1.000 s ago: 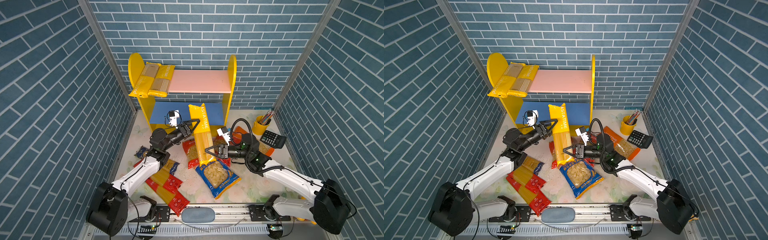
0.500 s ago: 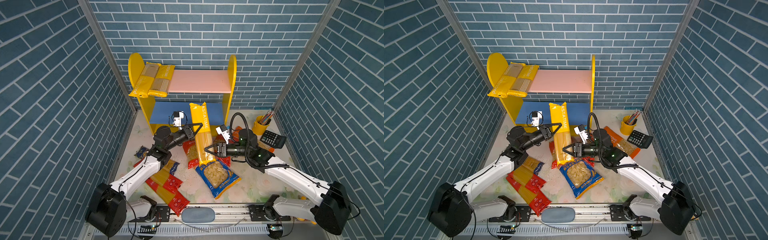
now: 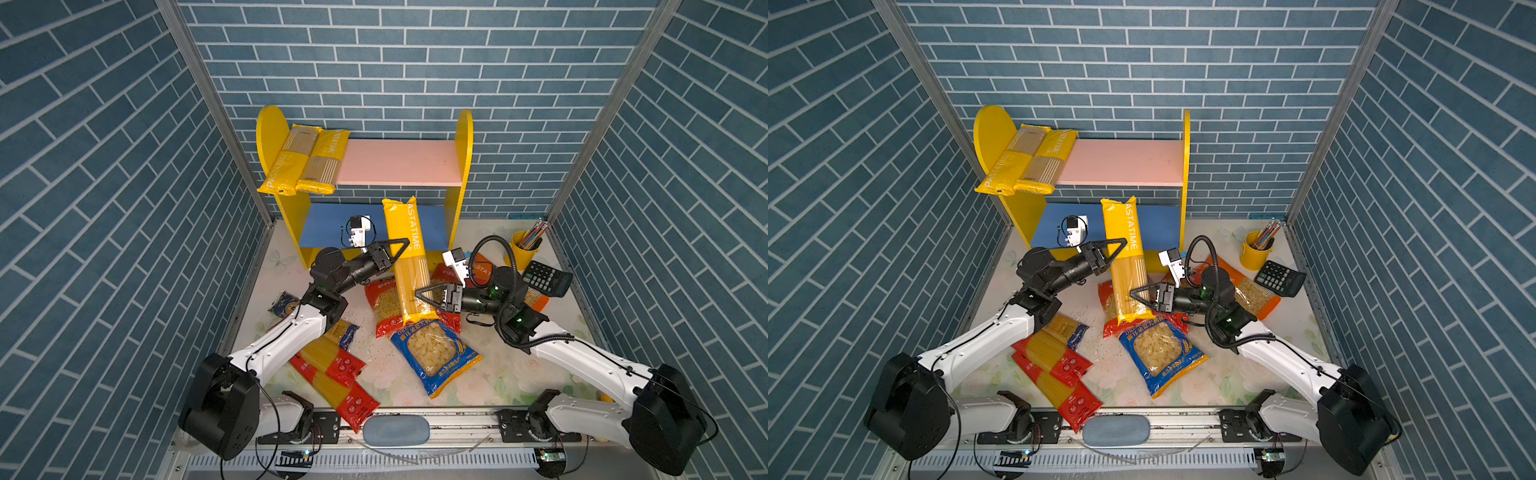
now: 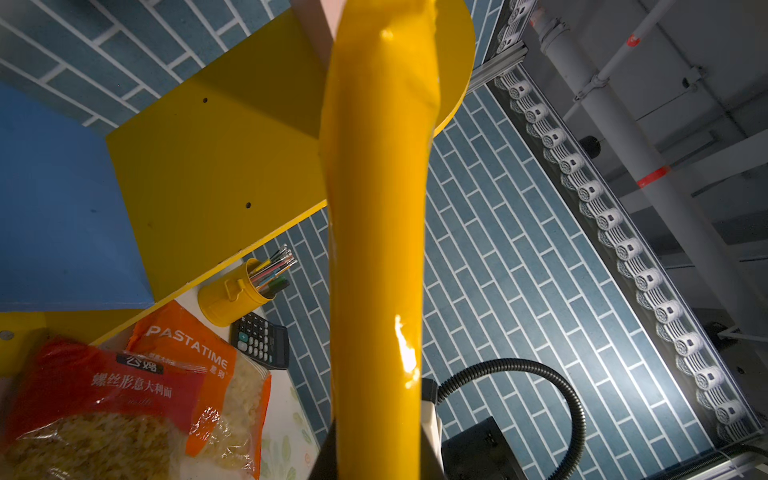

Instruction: Place and organize the pasta boxes and bags onto the shelf

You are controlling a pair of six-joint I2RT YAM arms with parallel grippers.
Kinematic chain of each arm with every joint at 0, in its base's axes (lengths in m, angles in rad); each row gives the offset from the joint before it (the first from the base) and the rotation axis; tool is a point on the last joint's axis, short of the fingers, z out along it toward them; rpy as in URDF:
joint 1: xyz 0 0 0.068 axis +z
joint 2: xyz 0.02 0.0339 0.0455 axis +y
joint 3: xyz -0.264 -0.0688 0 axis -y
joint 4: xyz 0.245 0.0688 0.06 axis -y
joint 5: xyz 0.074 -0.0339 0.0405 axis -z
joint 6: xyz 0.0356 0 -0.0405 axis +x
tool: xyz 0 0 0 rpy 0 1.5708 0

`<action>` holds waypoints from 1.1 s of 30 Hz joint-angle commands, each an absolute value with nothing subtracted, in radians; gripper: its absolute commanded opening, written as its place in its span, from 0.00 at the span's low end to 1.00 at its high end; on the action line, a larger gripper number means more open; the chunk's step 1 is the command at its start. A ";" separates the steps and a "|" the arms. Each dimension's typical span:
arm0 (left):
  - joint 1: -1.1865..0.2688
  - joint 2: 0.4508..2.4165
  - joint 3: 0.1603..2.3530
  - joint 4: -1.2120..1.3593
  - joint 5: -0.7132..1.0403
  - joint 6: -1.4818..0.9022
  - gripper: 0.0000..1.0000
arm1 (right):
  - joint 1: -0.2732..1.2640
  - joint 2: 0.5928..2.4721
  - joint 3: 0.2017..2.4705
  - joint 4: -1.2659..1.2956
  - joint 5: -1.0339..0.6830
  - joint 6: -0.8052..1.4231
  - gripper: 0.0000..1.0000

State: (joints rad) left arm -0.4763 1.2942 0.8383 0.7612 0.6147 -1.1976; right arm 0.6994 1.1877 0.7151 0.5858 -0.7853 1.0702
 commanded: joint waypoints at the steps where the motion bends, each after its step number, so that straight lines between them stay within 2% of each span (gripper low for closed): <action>1: -0.479 1.252 0.895 0.898 0.632 -1.203 0.19 | 0.693 1.207 0.715 0.797 -0.820 1.164 0.43; 3: -0.476 1.249 0.890 0.897 0.632 -1.203 0.19 | 0.693 1.216 0.724 0.826 -0.831 1.184 0.38; 6: -0.461 1.244 0.880 0.898 0.632 -1.206 0.23 | 0.693 1.214 0.743 0.816 -0.832 1.187 0.25; 10: -0.432 1.225 0.857 0.883 0.629 -1.204 0.37 | 0.693 1.202 0.798 0.730 -0.822 1.138 0.15; 15: -0.387 1.166 0.795 0.832 0.634 -1.185 0.47 | 0.693 1.225 0.922 0.579 -0.818 1.064 0.11; 20: -0.307 1.029 0.704 0.679 0.616 -1.141 0.62 | 0.695 1.290 1.100 0.491 -0.819 1.055 0.07; 28: -0.268 0.891 0.655 0.561 0.612 -1.108 0.61 | 0.706 1.458 1.419 0.435 -0.754 1.134 0.03; 33: -0.253 0.860 0.669 0.531 0.608 -1.108 0.66 | 0.703 1.592 1.655 0.211 -0.612 1.127 0.02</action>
